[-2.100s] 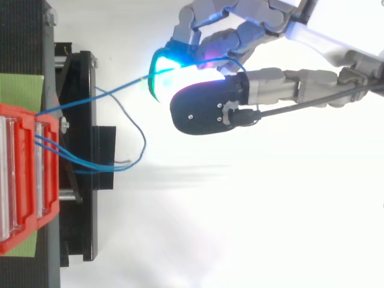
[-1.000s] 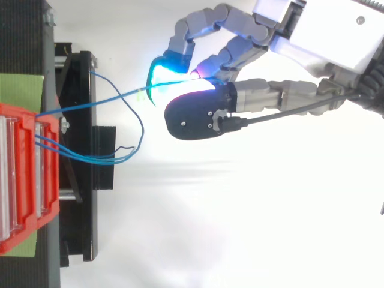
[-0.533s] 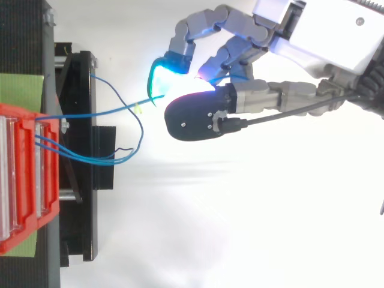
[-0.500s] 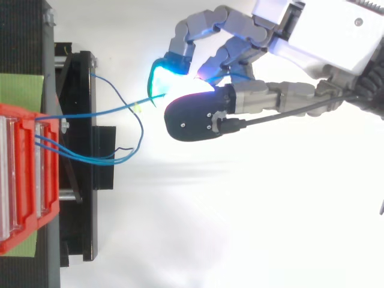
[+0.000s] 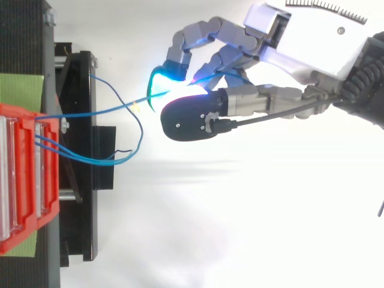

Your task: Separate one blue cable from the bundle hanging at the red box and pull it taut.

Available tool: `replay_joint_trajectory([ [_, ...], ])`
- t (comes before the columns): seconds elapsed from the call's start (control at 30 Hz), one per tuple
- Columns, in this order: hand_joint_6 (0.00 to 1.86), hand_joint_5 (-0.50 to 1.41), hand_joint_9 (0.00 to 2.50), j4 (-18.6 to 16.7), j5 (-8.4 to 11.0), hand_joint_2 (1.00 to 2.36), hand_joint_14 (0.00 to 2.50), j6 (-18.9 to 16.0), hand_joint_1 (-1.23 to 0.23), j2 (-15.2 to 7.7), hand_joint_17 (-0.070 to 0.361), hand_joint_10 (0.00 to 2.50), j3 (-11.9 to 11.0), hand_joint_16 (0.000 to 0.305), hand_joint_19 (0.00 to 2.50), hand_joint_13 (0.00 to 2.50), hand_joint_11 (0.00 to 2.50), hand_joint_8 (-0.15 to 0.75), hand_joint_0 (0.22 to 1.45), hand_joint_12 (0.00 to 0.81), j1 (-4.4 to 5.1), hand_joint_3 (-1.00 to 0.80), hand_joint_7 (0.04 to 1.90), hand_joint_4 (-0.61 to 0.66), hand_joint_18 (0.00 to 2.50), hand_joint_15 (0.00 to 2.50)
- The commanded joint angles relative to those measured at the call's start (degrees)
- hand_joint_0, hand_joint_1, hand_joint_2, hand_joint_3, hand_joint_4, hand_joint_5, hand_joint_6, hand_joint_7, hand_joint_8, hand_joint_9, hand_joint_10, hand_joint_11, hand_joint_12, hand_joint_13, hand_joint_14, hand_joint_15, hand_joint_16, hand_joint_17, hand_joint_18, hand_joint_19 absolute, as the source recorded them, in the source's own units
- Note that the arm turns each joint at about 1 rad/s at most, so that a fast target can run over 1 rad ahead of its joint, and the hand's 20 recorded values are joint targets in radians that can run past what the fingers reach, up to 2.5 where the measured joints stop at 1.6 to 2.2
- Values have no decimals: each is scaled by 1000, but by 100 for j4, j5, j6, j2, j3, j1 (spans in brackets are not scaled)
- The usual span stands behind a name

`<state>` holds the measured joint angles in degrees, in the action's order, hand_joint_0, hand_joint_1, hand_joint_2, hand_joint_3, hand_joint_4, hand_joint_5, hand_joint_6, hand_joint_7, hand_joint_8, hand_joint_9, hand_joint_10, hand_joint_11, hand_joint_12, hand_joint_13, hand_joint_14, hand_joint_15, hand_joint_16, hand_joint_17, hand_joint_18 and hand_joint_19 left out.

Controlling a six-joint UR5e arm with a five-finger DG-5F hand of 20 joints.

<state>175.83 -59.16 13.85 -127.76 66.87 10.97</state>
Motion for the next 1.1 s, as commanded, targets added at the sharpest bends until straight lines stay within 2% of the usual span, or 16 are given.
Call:
replay_joint_trajectory([
  [0.0, 712, -203, 797, 48, -7, 1000, 1863, -111, -452, 6, 108, 487, -8, 48, 1308, 826, 1443, 305, 513, 355, 2, -500, 964, 191, 1026, 1174],
  [0.3, 724, -210, 785, 637, -16, 1000, 1943, -173, -494, 190, 114, 568, -104, 51, 1295, 833, 1380, 320, 481, 363, 2, -500, 929, 192, 1043, 1103],
  [0.43, 724, -211, 783, 725, -16, 1000, 1972, -190, -485, 199, 115, 594, -166, 51, 1286, 844, 1378, 320, 482, 357, -7, -500, 932, 188, 1044, 1088],
  [0.67, 735, -211, 798, 988, 1, 1000, 1951, -243, -462, 190, 109, 607, -430, 48, 1301, 858, 1393, 311, 501, 354, -16, -500, 925, 178, 1033, 1129],
  [0.97, 755, -213, 824, 1059, 10, 1000, 1901, -260, -428, 190, 100, 590, -535, 44, 1308, 871, 1447, 289, 542, 324, -51, -500, 915, 171, 1016, 1178],
  [1.07, 761, -213, 828, 1146, 10, 1000, 1899, -287, -427, 190, 99, 583, -649, 44, 1313, 878, 1451, 283, 555, 326, -51, -500, 914, 164, 1013, 1191],
])
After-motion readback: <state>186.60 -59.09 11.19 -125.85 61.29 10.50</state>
